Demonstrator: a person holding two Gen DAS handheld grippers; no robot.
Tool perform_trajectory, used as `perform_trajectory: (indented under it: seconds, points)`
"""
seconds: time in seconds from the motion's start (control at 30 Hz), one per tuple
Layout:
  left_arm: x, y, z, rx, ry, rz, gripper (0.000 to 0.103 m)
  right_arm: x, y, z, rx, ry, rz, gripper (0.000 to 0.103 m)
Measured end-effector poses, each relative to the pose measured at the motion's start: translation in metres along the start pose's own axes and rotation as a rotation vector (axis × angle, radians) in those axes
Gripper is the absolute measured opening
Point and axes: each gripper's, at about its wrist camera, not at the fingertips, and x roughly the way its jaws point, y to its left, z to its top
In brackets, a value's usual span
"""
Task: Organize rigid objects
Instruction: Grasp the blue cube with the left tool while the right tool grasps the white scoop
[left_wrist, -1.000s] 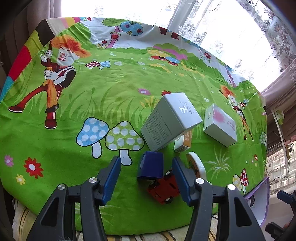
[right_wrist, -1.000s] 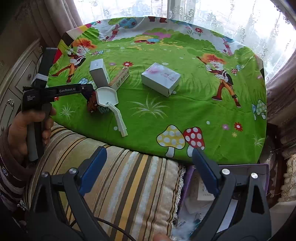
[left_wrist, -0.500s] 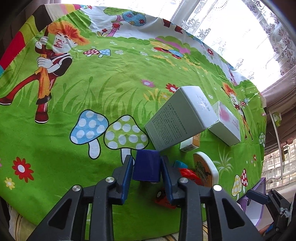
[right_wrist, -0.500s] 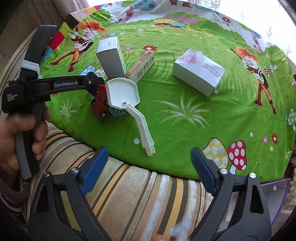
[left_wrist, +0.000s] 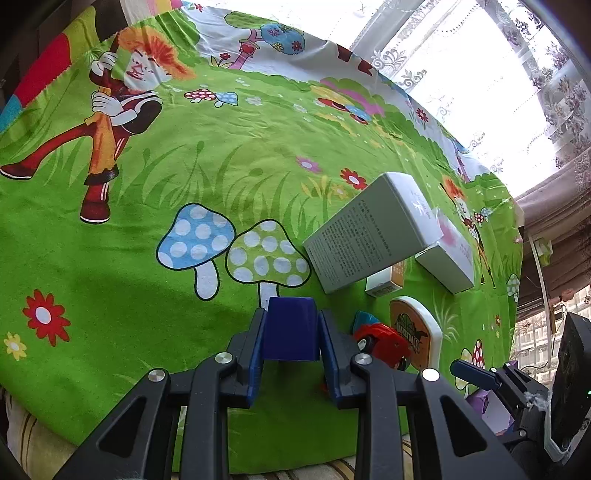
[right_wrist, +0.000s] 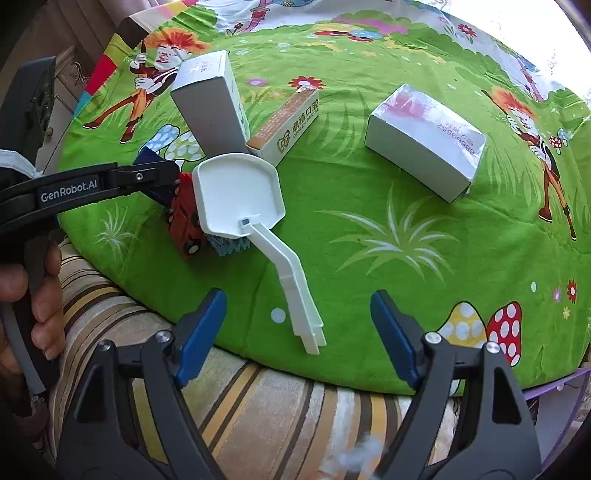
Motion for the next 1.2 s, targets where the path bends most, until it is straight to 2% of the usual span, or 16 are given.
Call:
perform_trajectory:
  seconds: [0.33, 0.63, 0.9, 1.0, 1.07, 1.2]
  points:
    - [-0.007, 0.005, -0.008, -0.022, -0.021, -0.009, 0.028, 0.015, 0.002, 0.009, 0.001, 0.006, -0.01, 0.079]
    - [-0.013, 0.005, -0.015, -0.02, -0.041, -0.018, 0.028, 0.021, 0.002, 0.014, -0.007, -0.002, -0.019, 0.057]
    - [-0.018, 0.002, -0.019, -0.021, -0.068, -0.006, 0.028, 0.017, -0.006, 0.009, 0.018, -0.037, -0.047, 0.026]
    - [-0.023, 0.001, -0.022, -0.019, -0.084, 0.002, 0.028, 0.013, -0.011, 0.003, 0.042, -0.052, -0.043, 0.018]
    - [-0.026, -0.001, -0.024, -0.014, -0.093, 0.007, 0.028, 0.009, -0.015, 0.0, 0.059, -0.065, -0.043, 0.014]
    - [-0.032, -0.006, -0.028, -0.007, -0.113, 0.016, 0.028, -0.003, -0.023, -0.006, 0.089, -0.105, -0.044, 0.014]
